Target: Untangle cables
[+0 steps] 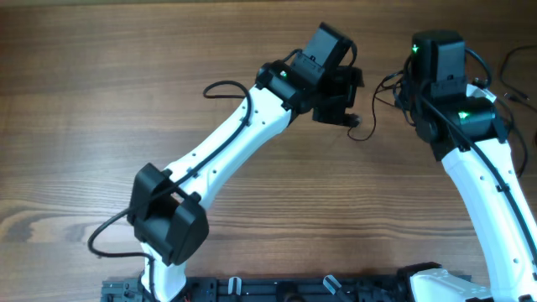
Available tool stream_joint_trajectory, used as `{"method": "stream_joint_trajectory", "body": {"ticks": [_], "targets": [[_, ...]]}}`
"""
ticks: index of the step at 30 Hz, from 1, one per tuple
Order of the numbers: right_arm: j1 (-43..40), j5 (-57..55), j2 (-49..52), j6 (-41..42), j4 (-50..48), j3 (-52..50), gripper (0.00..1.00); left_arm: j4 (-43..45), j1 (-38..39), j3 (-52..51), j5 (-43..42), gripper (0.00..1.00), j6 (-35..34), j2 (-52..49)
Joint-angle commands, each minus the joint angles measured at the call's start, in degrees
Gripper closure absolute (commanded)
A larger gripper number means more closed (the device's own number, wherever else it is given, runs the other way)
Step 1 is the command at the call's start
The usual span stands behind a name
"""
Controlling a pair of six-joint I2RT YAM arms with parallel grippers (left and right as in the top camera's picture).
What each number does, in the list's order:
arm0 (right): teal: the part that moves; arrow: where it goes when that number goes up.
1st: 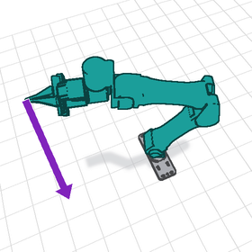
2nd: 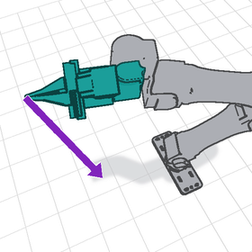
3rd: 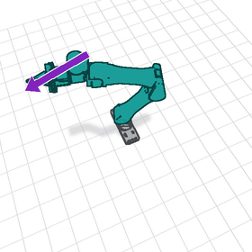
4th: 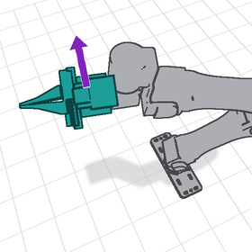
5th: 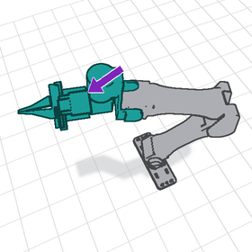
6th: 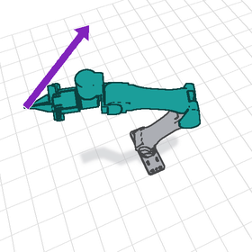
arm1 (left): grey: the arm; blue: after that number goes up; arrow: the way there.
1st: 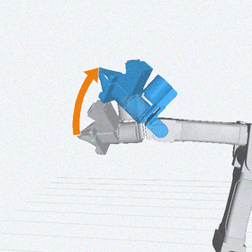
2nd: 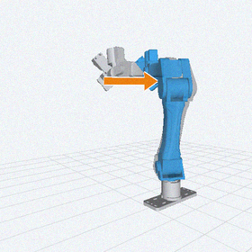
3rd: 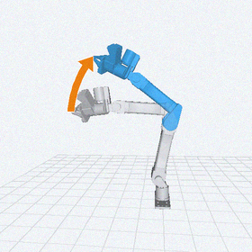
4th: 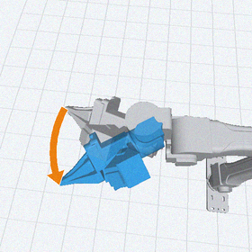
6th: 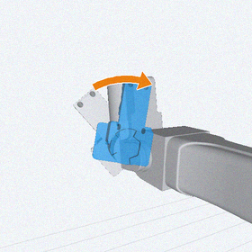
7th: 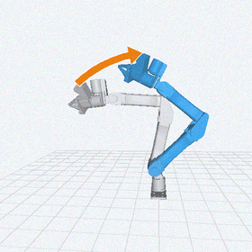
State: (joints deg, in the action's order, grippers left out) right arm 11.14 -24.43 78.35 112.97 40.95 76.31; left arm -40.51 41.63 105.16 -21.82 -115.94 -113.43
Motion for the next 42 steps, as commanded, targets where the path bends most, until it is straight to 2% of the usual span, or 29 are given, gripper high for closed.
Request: {"method": "stream_joint_trajectory", "body": {"ticks": [1, 4, 8, 10, 13, 17, 21, 25, 28, 29, 31, 35, 42], "targets": [[-0.1, -2.5, -1.5, 0.6, 0.3, 0.3, 0.96, 6.4, 0.4, -0.2, -2.8, 0.39, -0.4, -1.4], [-0.1, -4.2, -1.5, -1.2, 0.3, 0.3, 0.96, 10.5, 0.4, -0.2, -2.8, 0.45, 6.4, -1.4], [-0.1, -4.5, -1.5, -2.0, 0.5, 0.3, 0.96, 9.0, 0.7, -0.2, -3.2, 0.44, 5.5, -1.4], [-0.1, -5.2, -1.5, -2.0, 0.9, 0.3, 0.96, 7.8, 1.3, -0.2, -5.4, 0.55, 1.4, -1.6], [-0.1, -7.1, -1.5, -2.0, 2.0, 0.3, 0.96, 4.5, 1.7, -0.2, -5.2, 0.50, -1.1, -2.1], [-0.1, -8.7, -1.5, -2.0, 3.7, 0.3, 0.96, 3.7, 1.7, -0.2, -9.4, 0.44, -7.0, -3.6], [-0.1, -12.1, -1.5, -2.0, 5.3, 0.3, 0.96, 8.7, 1.2, -0.2, -11.8, 0.30, -9.1, -3.9], [-0.1, -12.8, -1.5, -2.0, 6.2, 0.3, 0.96, 18.1, 0.9, -0.2, -12.0, 0.37, -9.1, -3.9], [-0.1, -13.1, -1.5, -2.0, 7.0, 0.3, 0.96, 21.4, 0.4, -0.2, -11.8, 0.60, -9.1, -3.9], [-0.1, -13.1, -1.5, -2.0, 7.2, 0.3, 0.96, 20.7, 0.3, -0.2, -12.0, 0.60, -9.1, -3.9], [-0.1, -13.1, -1.5, -2.0, 7.9, 0.3, 0.96, 17.9, 0.3, -0.2, -12.0, 0.58, -9.0, -3.9], [-0.1, -13.2, -1.5, -1.9, 8.9, 0.3, 0.96, 13.0, 0.3, -0.2, -12.0, 0.48, -9.0, -3.9], [-0.1, -13.3, -1.5, -1.9, 9.3, 0.3, 0.96, 12.6, 0.1, -0.2, -11.9, 0.46, -9.1, -3.9]]}}
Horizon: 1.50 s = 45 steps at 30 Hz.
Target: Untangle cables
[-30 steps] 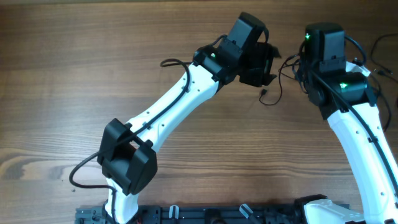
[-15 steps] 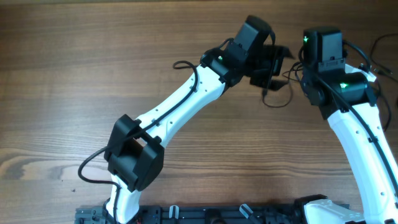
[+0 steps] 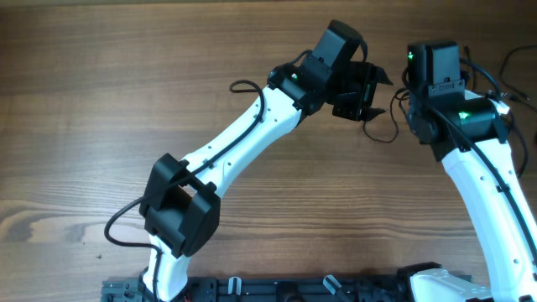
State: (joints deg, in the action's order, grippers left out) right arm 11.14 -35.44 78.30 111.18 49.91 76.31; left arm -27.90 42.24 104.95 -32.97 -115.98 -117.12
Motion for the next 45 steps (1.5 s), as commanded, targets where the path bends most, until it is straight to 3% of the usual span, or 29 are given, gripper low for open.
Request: {"method": "stream_joint_trajectory", "body": {"ticks": [1, 18, 24, 25, 27, 29, 30, 34, 38, 41, 45], "targets": [[-0.1, -2.3, -1.4, -0.2, 0.3, 0.3, 0.96, 0.0, -0.5, 0.0, -0.3, 0.46, -9.0, -0.2], [-0.5, -4.6, -1.4, -0.2, 2.3, 0.3, 0.96, 1.5, 3.0, 0.0, 2.0, 0.44, -9.0, -0.2], [-0.5, -4.6, -1.4, -0.2, 3.8, 0.3, 0.96, 1.5, 4.2, 0.0, 1.9, 0.50, -9.0, -0.2], [-0.5, -4.6, -1.4, -0.2, 3.8, 0.3, 0.96, 1.5, 4.4, 0.0, 1.9, 0.57, -9.0, -0.2], [-0.5, -4.6, -1.4, -0.2, 3.8, 0.3, 0.96, 1.5, 4.5, 0.0, 1.9, 0.96, -9.0, -0.2], [-0.5, -4.6, -1.4, -0.2, 3.8, 0.3, 0.96, 1.5, 4.4, 0.0, 1.9, 0.96, -9.0, -0.2], [-0.5, -4.6, -1.4, -0.2, 3.8, 0.3, 0.96, 1.6, 3.8, 0.0, 2.3, 0.96, -6.3, -0.2], [-0.5, -4.6, -1.4, -0.2, 3.7, 0.3, 0.96, -0.2, 0.8, 0.0, 7.1, 0.96, 15.5, -0.2], [-0.5, -4.6, -1.4, -1.5, 1.0, 0.3, 0.96, -3.3, -2.9, 0.0, 7.1, 0.96, 24.9, -0.1], [-0.5, -4.6, -1.5, -12.2, -5.0, 0.3, 0.96, -6.8, -6.5, 0.1, 7.2, 0.96, 31.0, 0.5], [-0.5, -4.6, -1.5, -14.2, -6.6, 0.3, 0.96, -10.6, -10.3, 0.1, 7.1, 0.96, 35.8, 1.7]]}}
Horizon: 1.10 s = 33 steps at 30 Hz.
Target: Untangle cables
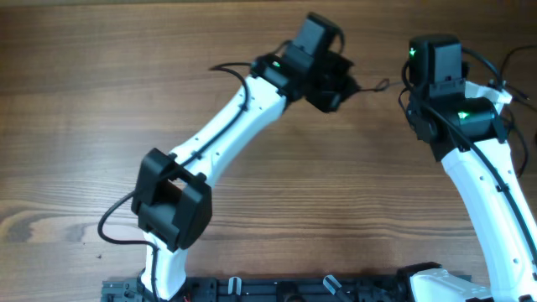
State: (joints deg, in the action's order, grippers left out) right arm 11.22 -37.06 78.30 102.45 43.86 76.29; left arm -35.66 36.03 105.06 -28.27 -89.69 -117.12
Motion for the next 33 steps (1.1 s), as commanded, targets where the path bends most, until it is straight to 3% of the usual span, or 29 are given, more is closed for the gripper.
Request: {"method": "stream_joint_trajectory", "body": {"ticks": [1, 7, 14, 33], "targets": [[-0.6, -2.9, -1.5, -5.5, -0.5, 0.3, 0.96, -3.3, -4.6, 0.0, 2.4, 0.96, 10.1, 1.9], [-0.6, -1.9, -1.5, -6.5, -0.5, 0.3, 0.96, -3.4, -4.2, 0.0, 2.4, 0.96, 9.8, 2.2], [-0.6, 5.5, -0.9, -6.5, -0.3, 0.3, 0.96, 3.4, -1.6, 0.0, -1.9, 0.96, 7.6, 2.8], [-0.6, 20.5, 3.0, -6.5, 1.6, 0.3, 0.96, 1.7, -1.0, 0.0, -1.9, 0.96, 8.3, 5.7]]}}
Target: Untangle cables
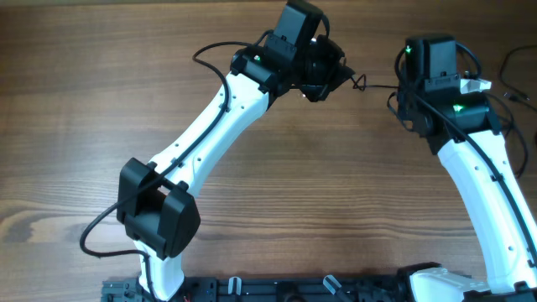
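Note:
A thin black cable [382,85] runs taut and nearly level between my two grippers at the far middle of the wooden table [101,101]. A small loop or kink [361,82] sits in it just right of my left gripper [342,76], which is shut on the cable's left end. My right gripper [406,88] is mostly hidden under its own wrist. The taut cable runs straight into it, so it appears shut on the other end. More black cable curls around the right wrist.
A white tag or plug [475,85] sticks out right of the right wrist. Another black cable [516,71] lies at the table's right edge. The arms' black base rail [294,289] lines the near edge.
My left gripper has moved slightly farther back and left, its elbow swinging left. The cable stays taut, and a small loop now shows beside the left fingers. The right wrist has barely shifted.
At first the cable hung in a slack loop between the two close-set grippers. Then my left gripper stood nearer the right one, its fingers spread, the loop still slack. Later the left gripper was farther left with the cable drawn straight, as it is now.

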Available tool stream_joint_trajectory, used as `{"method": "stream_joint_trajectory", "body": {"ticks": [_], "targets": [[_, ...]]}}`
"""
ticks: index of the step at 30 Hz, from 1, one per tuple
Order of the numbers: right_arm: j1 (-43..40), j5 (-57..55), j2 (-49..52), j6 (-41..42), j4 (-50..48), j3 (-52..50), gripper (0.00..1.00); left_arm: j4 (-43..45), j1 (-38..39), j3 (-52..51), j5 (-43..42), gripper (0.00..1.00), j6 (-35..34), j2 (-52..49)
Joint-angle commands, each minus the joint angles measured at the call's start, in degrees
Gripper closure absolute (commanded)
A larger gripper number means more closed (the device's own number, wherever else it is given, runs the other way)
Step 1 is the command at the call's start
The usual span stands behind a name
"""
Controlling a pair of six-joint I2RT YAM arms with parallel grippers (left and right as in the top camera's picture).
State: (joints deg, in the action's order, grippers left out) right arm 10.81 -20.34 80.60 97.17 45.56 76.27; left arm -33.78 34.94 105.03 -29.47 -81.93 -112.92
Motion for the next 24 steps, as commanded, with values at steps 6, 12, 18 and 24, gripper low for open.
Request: {"method": "stream_joint_trajectory", "body": {"ticks": [6, 12, 18, 24], "targets": [[1.4, 8.4, 2.2, -3.1, -1.7, 0.3, 0.96, -0.4, 0.1, 0.0, -0.7, 0.96, 0.6, 1.5], [3.8, 8.7, 4.9, -3.1, -1.4, 0.3, 0.96, -0.7, 0.1, 0.0, -0.9, 0.96, 0.8, 1.6], [5.3, 8.7, 5.2, -3.1, -1.9, 0.3, 0.96, -0.7, -1.1, 0.0, -0.9, 0.96, 6.0, 3.3], [7.2, 8.7, 5.5, -3.1, -2.7, 0.3, 0.96, -2.0, -2.0, 0.0, 0.9, 0.96, 9.6, 6.4]]}}
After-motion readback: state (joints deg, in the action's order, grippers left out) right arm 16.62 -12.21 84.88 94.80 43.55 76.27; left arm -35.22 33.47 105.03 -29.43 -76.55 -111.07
